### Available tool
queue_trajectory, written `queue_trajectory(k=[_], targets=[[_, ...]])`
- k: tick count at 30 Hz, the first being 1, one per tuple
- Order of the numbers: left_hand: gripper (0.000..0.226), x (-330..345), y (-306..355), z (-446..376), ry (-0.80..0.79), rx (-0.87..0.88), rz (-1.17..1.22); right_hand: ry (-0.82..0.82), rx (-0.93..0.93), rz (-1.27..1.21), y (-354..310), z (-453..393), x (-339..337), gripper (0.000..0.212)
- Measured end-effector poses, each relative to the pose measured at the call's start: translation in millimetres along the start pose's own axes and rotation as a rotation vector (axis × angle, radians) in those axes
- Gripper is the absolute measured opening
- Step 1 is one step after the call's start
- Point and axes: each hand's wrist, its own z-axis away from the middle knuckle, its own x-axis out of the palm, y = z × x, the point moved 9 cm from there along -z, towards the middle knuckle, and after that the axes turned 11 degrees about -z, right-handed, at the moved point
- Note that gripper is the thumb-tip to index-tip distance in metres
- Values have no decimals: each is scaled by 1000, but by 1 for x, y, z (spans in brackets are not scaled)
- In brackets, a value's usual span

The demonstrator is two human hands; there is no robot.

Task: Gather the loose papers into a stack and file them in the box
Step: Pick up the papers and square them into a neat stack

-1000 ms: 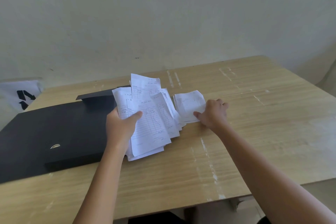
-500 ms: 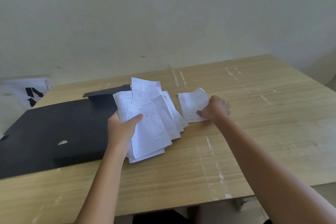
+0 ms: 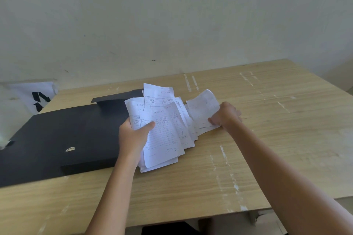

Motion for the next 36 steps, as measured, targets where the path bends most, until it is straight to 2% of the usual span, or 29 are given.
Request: queue_trajectory(k=[6,10,11,13,15,17,20,24,28,32,34,36], targets=[[22,1,0,1,-7,-1,18,56,-87,-97,-1,-2,3,39],[22,0,1,1,-6,7,18,75,-125,-652,12,2,-28,47],[22,0,2,2,-3,16,20,21,-147,-786,14,5,-35,42],[20,2,8,3,5,50,34,-193,-141,-1058,15,19,-39,34],[19,10,19,7,7,103,58,-414,-75,-1313,15,39,-33,35],[20,24,34,14,-13,163,86,-535,-75,-1423,13,59,-29,41],[22,53,51,27,-76,211,138,-518,-183,-1321,12,81,-24,35],[21,86,60,40,-166,229,199,-193,-299,-1047,23,88,-33,40],[21,104,59,46,-263,224,240,-38,-358,-880,27,92,-48,76],[25,109,56,44,-336,235,217,272,-397,-518,28,91,-77,136],[26,112,55,43,-385,241,183,230,-355,-450,28,82,-76,155],[27,118,56,41,-431,260,152,81,-388,-520,25,72,-68,151]])
